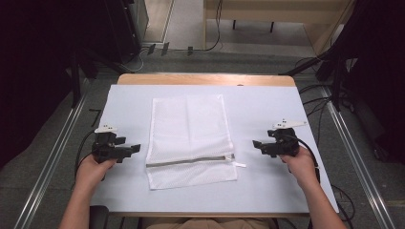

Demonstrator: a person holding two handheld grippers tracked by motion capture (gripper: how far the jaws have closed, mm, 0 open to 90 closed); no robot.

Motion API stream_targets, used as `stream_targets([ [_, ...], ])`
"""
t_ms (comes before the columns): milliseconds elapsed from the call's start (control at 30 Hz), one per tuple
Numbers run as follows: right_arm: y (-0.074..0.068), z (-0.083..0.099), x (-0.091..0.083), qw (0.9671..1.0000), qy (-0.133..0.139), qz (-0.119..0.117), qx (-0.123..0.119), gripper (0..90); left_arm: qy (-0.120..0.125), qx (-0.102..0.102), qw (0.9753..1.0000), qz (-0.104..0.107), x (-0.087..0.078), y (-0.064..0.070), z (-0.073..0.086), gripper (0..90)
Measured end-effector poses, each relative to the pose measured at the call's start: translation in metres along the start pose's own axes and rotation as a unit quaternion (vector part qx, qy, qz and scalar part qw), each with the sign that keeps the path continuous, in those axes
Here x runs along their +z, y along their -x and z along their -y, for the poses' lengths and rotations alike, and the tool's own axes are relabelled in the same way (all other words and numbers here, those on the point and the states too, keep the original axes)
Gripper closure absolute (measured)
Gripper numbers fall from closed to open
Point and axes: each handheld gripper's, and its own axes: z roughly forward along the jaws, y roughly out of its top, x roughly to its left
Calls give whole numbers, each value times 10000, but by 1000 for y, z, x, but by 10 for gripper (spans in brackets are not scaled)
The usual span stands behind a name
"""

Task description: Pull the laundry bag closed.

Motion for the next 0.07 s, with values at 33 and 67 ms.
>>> stream_targets([
  [33,0,0,1,10000,-36,-11,-12,222,-17,12,10000,-70,1,-1,0,214],
  [67,0,0,1,10000,-36,-11,-12,222,-17,12,10000,-70,1,-1,0,213],
])
